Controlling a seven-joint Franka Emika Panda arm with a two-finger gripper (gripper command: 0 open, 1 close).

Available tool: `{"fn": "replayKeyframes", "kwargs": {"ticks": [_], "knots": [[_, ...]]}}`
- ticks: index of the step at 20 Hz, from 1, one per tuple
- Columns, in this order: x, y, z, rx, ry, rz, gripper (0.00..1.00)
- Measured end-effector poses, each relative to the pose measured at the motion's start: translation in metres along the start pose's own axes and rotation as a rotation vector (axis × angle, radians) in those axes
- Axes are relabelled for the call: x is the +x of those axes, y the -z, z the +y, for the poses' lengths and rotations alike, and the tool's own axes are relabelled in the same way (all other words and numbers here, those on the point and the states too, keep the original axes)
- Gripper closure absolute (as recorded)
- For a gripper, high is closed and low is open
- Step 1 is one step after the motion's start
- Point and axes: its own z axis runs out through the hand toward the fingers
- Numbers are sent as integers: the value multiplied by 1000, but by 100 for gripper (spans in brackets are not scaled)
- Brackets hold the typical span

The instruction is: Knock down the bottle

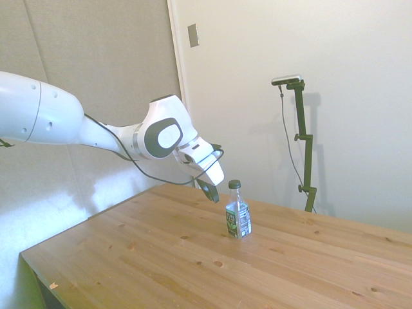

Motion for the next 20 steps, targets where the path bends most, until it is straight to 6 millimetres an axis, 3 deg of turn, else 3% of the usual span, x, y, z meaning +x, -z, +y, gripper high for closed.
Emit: {"fn": "replayKeyframes", "kwargs": {"ticks": [11,20], "knots": [[29,1,-21,-9,-39,22,100],[39,-16,-56,4,-81,43,100]]}}
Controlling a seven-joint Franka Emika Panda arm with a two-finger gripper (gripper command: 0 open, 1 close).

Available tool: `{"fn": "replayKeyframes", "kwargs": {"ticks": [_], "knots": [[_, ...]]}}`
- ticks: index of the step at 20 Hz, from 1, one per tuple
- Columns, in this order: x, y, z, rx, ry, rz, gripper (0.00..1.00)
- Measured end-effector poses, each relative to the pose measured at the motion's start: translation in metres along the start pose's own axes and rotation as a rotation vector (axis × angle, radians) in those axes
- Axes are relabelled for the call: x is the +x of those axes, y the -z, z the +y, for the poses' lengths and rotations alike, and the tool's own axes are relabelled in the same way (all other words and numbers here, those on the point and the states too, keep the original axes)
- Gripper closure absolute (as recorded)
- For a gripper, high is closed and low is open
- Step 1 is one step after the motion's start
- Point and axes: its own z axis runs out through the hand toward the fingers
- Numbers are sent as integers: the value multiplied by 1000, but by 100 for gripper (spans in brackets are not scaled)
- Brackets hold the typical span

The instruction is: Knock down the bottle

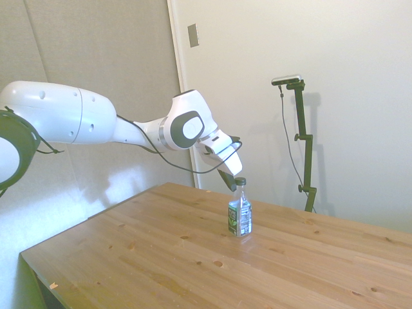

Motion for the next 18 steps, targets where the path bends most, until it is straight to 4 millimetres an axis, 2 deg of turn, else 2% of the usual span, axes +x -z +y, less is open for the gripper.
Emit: {"fn": "replayKeyframes", "kwargs": {"ticks": [5,11,18], "knots": [[13,-14,-22,-11,-33,21,100],[26,-43,-45,-5,-75,59,100],[26,-52,-61,25,-90,85,100]]}}
